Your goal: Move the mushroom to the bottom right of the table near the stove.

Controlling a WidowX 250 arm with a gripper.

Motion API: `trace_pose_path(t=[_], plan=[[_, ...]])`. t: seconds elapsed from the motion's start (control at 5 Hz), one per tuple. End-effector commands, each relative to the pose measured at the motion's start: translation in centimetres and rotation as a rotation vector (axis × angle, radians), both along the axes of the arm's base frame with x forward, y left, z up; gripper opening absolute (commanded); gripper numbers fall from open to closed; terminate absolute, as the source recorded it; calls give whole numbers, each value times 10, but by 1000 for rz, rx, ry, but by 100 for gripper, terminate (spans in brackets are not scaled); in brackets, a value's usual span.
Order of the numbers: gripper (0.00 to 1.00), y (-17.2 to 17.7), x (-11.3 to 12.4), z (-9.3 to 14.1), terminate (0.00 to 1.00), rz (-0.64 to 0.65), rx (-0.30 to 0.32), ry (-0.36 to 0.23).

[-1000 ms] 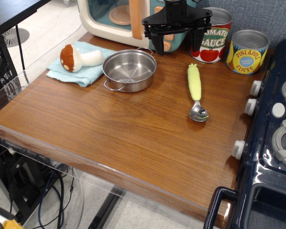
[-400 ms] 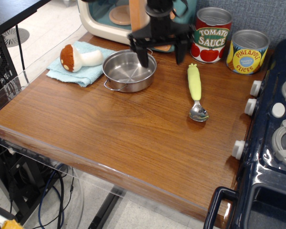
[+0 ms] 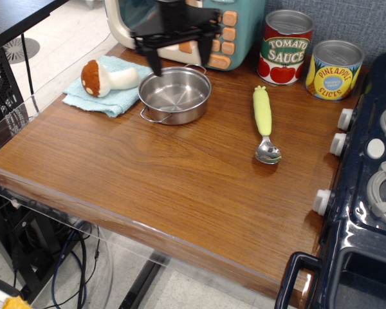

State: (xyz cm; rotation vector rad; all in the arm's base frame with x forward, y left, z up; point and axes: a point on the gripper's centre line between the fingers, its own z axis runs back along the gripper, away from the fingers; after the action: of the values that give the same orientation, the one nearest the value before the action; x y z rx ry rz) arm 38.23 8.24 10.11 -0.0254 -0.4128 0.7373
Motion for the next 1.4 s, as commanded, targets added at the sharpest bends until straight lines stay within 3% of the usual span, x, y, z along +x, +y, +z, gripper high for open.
trace_pose_path(t=[0.0,0.2,0.6,0.8,1.0,1.2], plan=[[100,73,-21,11,0,197,-38,-19],[100,99,-20,2,0,268,-22,2],[100,112,-6,-24,0,240,-81,9],[100,120,-5,-34,0,265,-80,43],[0,124,-5,-43,0,292,-79,62],[0,123,-5,-42,0,295,-69,70]])
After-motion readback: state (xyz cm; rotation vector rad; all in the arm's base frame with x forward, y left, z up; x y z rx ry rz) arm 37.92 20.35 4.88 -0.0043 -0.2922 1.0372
